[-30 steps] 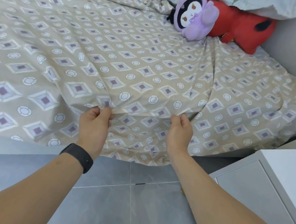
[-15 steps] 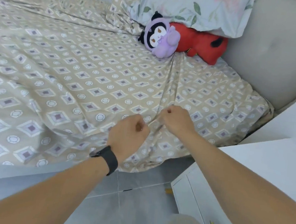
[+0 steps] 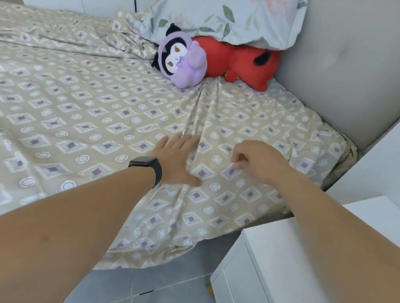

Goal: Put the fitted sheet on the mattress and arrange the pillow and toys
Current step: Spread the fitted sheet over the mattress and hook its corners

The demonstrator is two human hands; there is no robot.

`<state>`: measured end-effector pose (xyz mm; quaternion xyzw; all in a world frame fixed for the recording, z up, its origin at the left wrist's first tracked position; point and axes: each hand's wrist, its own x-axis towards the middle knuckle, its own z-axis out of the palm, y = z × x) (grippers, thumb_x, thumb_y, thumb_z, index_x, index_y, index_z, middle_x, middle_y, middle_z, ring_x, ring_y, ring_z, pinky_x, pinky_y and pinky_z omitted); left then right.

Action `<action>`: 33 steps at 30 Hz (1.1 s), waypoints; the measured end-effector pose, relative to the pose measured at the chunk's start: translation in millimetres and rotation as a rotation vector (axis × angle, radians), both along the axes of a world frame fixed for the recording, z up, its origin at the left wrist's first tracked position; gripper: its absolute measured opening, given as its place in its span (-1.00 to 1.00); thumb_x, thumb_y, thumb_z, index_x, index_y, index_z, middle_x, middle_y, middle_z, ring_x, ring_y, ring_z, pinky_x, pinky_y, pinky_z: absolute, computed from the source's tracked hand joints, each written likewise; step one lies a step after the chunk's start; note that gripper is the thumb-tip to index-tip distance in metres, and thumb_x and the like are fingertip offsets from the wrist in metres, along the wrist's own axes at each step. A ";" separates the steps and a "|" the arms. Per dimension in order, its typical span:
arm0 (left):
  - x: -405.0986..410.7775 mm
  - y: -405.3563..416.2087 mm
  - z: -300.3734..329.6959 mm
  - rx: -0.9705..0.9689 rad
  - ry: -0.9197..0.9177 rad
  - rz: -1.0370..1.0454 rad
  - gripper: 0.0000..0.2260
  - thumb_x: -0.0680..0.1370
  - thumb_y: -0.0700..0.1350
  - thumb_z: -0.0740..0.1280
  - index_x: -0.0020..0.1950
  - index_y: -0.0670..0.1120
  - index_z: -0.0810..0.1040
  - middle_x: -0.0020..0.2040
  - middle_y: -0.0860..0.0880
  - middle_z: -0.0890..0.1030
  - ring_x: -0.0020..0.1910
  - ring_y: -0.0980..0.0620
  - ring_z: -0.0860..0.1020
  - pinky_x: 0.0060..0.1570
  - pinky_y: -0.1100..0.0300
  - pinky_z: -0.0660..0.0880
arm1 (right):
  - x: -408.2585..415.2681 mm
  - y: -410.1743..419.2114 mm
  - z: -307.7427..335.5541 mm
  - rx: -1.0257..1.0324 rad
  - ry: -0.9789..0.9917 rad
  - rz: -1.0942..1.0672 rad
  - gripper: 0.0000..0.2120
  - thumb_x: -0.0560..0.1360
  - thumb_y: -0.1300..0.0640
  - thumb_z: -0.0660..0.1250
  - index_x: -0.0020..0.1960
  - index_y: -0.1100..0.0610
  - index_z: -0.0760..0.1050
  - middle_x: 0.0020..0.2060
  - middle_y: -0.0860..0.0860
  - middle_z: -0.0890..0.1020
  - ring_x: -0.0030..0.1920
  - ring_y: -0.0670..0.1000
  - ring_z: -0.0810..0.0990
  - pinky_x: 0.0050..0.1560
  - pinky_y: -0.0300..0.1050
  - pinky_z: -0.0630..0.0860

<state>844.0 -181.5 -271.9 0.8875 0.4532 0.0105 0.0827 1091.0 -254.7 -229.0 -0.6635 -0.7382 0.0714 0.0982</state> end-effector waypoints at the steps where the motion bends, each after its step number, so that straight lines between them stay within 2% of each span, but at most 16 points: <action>1: 0.8 3.8 -0.2 -0.028 -0.047 -0.001 0.12 0.27 0.58 0.27 0.61 0.17 -0.22 0.64 0.11 -0.07 0.62 0.04 -0.15 0.56 -0.13 -0.16 | 3.1 0.2 -4.9 0.036 0.062 -0.017 -0.87 0.52 0.16 0.42 -0.12 -0.04 0.55 -0.17 -0.18 0.55 -0.05 -0.06 0.53 -0.02 -0.02 0.51; 2: 0.5 4.9 -0.5 -0.042 -0.086 -0.005 0.12 0.25 0.62 0.23 0.61 0.19 -0.22 0.64 0.13 -0.05 0.62 0.05 -0.14 0.56 -0.14 -0.15 | 6.2 0.1 -9.9 0.062 0.087 -0.034 -0.83 0.52 0.18 0.42 -0.16 -0.06 0.53 -0.19 -0.19 0.55 -0.08 -0.08 0.53 -0.05 -0.03 0.50; 4: -0.7 4.6 0.1 -0.042 -0.146 -0.005 0.09 0.26 0.65 0.18 0.60 0.21 -0.20 0.64 0.13 -0.01 0.62 0.06 -0.10 0.56 -0.13 -0.15 | 8.6 2.1 -13.0 0.059 -0.009 -0.044 -0.78 0.53 0.24 0.36 -0.19 -0.06 0.49 -0.19 -0.16 0.55 -0.11 -0.05 0.53 -0.12 -0.07 0.47; 8: -3.8 5.5 -0.3 -0.083 -0.277 0.028 -0.13 0.39 0.62 0.05 0.59 0.26 -0.06 0.62 0.06 0.15 0.61 0.10 -0.01 0.57 -0.07 -0.11 | 15.3 -1.4 -2.7 -0.071 -0.149 -0.088 -0.73 0.44 0.34 0.18 -0.23 -0.03 0.34 -0.21 -0.10 0.52 -0.22 0.02 0.49 -0.31 -0.12 0.29; 11: -5.8 7.3 -1.0 -0.071 -0.279 0.027 -0.24 0.45 0.56 -0.02 0.59 0.28 0.05 0.61 0.14 0.16 0.60 0.15 -0.02 0.57 -0.03 -0.13 | 36.9 -14.8 9.8 -0.227 -0.242 -0.216 -0.78 0.48 0.27 0.11 -0.21 -0.02 0.35 -0.18 -0.06 0.52 -0.25 0.01 0.47 -0.26 -0.09 0.35; 14: -4.9 6.2 -2.9 -0.064 -0.240 0.021 -0.28 0.47 0.53 0.06 0.58 0.29 0.08 0.61 0.21 0.10 0.60 0.19 -0.06 0.57 -0.01 -0.15 | 47.1 -19.6 6.0 -0.272 -0.189 -0.351 -0.75 0.54 0.22 0.11 -0.23 -0.07 0.33 -0.19 -0.09 0.50 -0.23 0.01 0.47 -0.17 -0.07 0.41; 17: -5.1 7.4 -1.2 -0.077 -0.283 0.036 -0.27 0.45 0.52 0.08 0.58 0.30 0.10 0.61 0.22 0.11 0.59 0.21 -0.02 0.57 0.01 -0.13 | 48.6 -17.2 0.1 -0.323 -0.136 -0.440 -0.77 0.53 0.24 0.10 -0.22 -0.01 0.39 -0.18 -0.03 0.53 -0.23 0.01 0.46 -0.05 0.01 0.50; 18: -5.9 7.6 -1.1 -0.082 -0.324 0.042 -0.27 0.45 0.51 0.09 0.57 0.30 0.12 0.60 0.22 0.12 0.58 0.21 0.02 0.57 0.01 -0.10 | 47.9 -17.3 -1.0 -0.337 -0.132 -0.452 -0.77 0.52 0.25 0.10 -0.22 0.00 0.39 -0.18 -0.02 0.53 -0.23 0.01 0.46 -0.01 0.03 0.51; 21: -7.8 10.4 0.1 -0.212 -0.607 0.135 -0.34 0.49 0.42 0.15 0.57 0.29 0.17 0.61 0.18 0.15 0.59 0.17 0.06 0.58 -0.03 -0.04 | 44.7 -21.3 -7.2 -0.291 -0.160 -0.478 -0.80 0.51 0.23 0.10 -0.18 -0.01 0.41 -0.22 -0.04 0.54 -0.22 0.02 0.50 0.04 0.05 0.48; 22: -7.5 12.4 -0.4 -0.216 -0.624 0.160 -0.34 0.50 0.40 0.15 0.58 0.28 0.15 0.62 0.16 0.11 0.60 0.16 0.02 0.58 -0.04 -0.08 | 45.9 -22.1 -10.2 -0.253 -0.105 -0.489 -0.81 0.54 0.19 0.12 -0.17 -0.01 0.43 -0.23 -0.06 0.55 -0.21 0.02 0.53 0.01 0.03 0.48; 25: -6.3 11.9 -5.3 -0.046 -0.369 0.111 -0.32 0.51 0.41 0.06 0.60 0.27 0.04 0.63 0.17 -0.01 0.61 0.16 -0.12 0.56 -0.03 -0.25 | 56.4 -22.4 -8.0 -0.003 0.287 -0.632 -0.86 0.60 0.01 0.23 -0.08 0.00 0.52 -0.19 -0.10 0.58 -0.14 0.00 0.55 -0.11 -0.05 0.44; 27: -5.4 10.1 -6.4 0.004 -0.300 0.085 -0.33 0.53 0.42 0.09 0.60 0.29 0.01 0.63 0.19 -0.03 0.60 0.16 -0.16 0.56 -0.04 -0.27 | 68.9 -19.3 -4.9 0.226 0.434 -0.796 -0.82 0.57 -0.08 0.30 0.02 0.02 0.50 -0.12 -0.11 0.56 -0.10 -0.01 0.52 -0.09 -0.07 0.40; 28: -4.9 9.0 -7.0 0.015 -0.291 0.076 -0.33 0.54 0.42 0.11 0.60 0.30 0.01 0.63 0.19 -0.03 0.61 0.16 -0.16 0.55 -0.04 -0.28 | 74.4 -19.3 -6.6 0.259 0.474 -0.867 -0.76 0.55 -0.10 0.33 0.05 0.06 0.47 -0.10 -0.09 0.54 -0.09 0.01 0.50 -0.06 -0.07 0.39; 31: -2.9 7.0 -7.8 0.042 -0.224 0.079 -0.32 0.52 0.44 0.08 0.60 0.29 0.02 0.63 0.20 -0.02 0.61 0.14 -0.15 0.55 -0.07 -0.27 | 84.2 -14.8 -18.2 0.104 0.586 -0.960 -0.67 0.59 -0.09 0.32 -0.14 0.17 0.43 -0.24 0.02 0.54 -0.11 0.14 0.54 -0.10 -0.06 0.42; 33: -1.0 6.3 -7.3 0.054 -0.175 0.090 -0.32 0.52 0.44 0.04 0.60 0.27 0.03 0.63 0.20 0.00 0.61 0.13 -0.14 0.55 -0.09 -0.25 | 87.4 -8.9 -22.9 0.064 0.582 -0.978 -0.65 0.63 -0.07 0.24 -0.14 0.19 0.49 -0.26 0.08 0.56 -0.11 0.21 0.59 -0.22 -0.05 0.38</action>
